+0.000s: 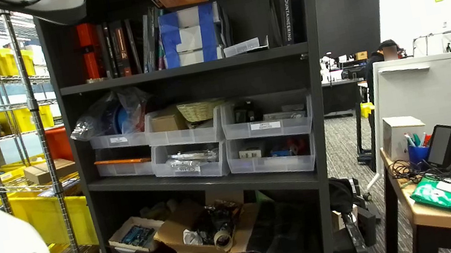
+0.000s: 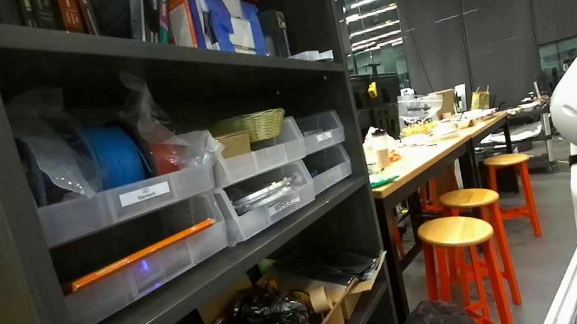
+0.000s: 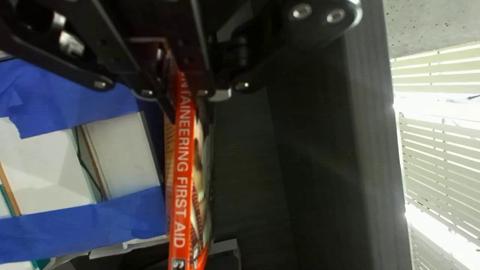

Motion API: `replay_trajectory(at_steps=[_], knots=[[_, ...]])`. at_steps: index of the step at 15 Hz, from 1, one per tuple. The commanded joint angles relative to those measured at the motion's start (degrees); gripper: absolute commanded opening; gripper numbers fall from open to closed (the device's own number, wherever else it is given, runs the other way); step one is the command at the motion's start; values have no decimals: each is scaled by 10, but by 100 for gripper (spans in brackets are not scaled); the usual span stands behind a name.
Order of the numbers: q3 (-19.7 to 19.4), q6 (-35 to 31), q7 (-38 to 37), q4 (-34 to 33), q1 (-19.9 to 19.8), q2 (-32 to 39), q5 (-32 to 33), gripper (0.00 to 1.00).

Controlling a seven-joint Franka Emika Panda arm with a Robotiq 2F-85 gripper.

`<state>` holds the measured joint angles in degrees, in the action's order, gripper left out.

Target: Put the orange book on top of the stacked white boxes on the top shelf.

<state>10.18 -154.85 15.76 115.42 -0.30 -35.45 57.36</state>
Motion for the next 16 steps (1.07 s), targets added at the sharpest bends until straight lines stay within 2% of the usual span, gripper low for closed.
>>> replay_trajectory(at_steps=[1, 8, 16], knots=[[2, -10, -33, -32, -4, 27, 32, 3], [0, -15, -61, -66, -3, 65, 38, 3], [0, -11, -51, -129, -2, 127, 43, 3]])
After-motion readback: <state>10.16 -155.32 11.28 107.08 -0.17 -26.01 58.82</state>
